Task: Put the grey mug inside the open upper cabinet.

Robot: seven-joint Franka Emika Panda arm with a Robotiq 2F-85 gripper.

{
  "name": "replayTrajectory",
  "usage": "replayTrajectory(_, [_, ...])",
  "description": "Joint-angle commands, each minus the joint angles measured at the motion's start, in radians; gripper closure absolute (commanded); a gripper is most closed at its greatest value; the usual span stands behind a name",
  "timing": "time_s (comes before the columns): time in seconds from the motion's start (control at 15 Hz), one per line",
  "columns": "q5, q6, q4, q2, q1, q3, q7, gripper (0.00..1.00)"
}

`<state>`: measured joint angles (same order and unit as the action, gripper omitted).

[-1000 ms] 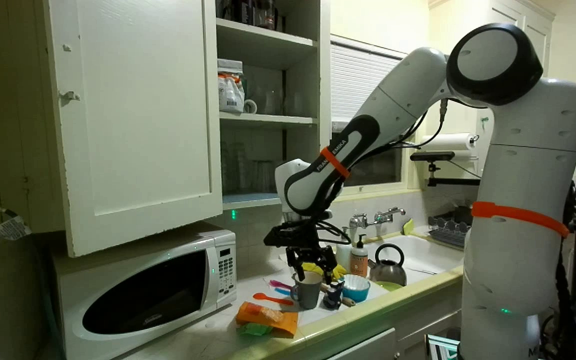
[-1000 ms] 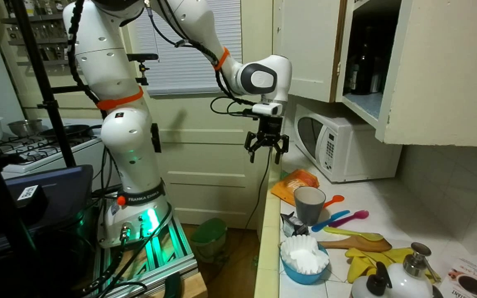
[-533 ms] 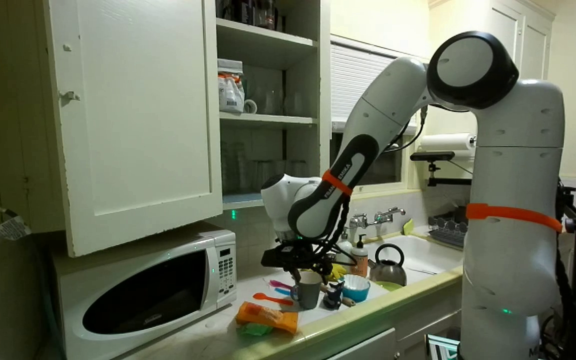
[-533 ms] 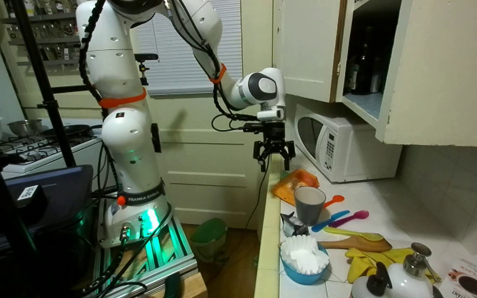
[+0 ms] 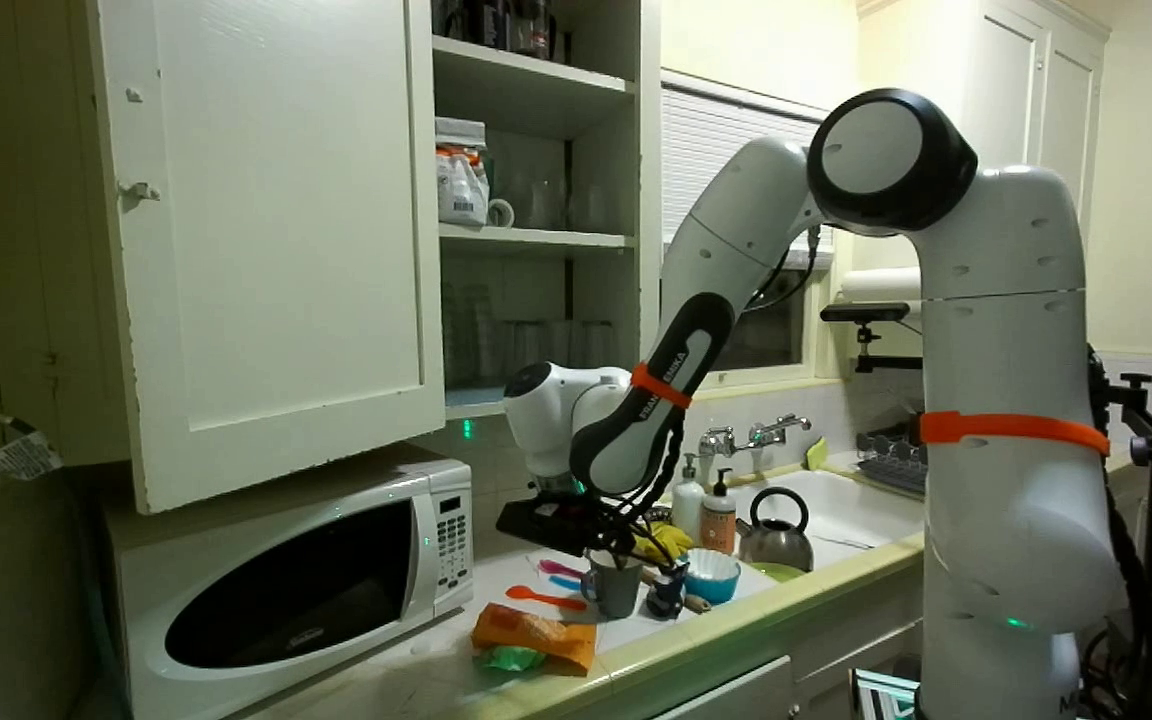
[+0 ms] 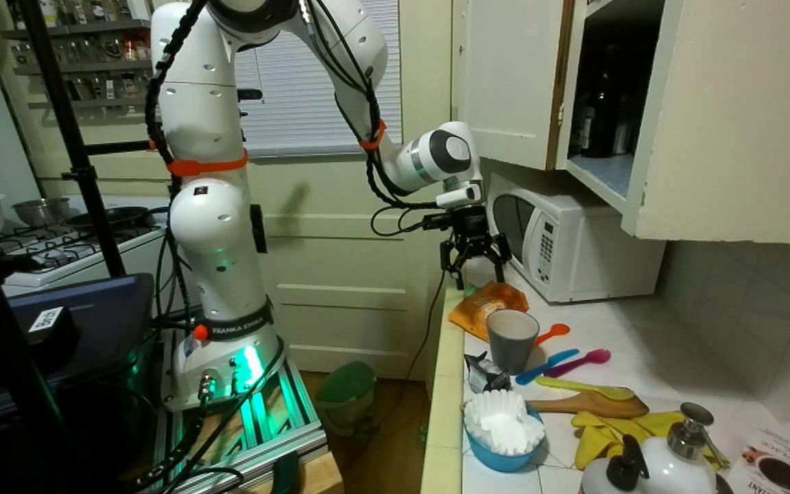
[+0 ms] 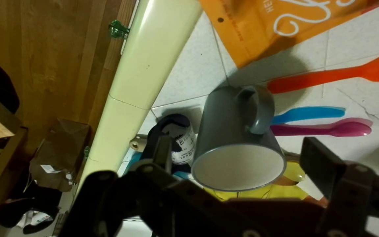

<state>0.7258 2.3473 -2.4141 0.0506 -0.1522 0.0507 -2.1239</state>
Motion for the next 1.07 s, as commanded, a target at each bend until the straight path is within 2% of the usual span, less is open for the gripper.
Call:
replayTrajectory(0.0, [-0.017, 0.024, 0.007, 0.016, 0.027, 0.027, -0.022, 0.0])
replayTrajectory(0.73, [-0.037, 0.007, 0.115, 0.159, 0.05, 0.076, -0.199, 0.0])
replayTrajectory(0.8, [-0.05, 0.004, 0.13, 0.177, 0.051, 0.081, -0.191, 0.01])
replayTrajectory(1.0, [-0.081, -0.001, 0.169, 0.216, 0.054, 0.095, -0.169, 0.14])
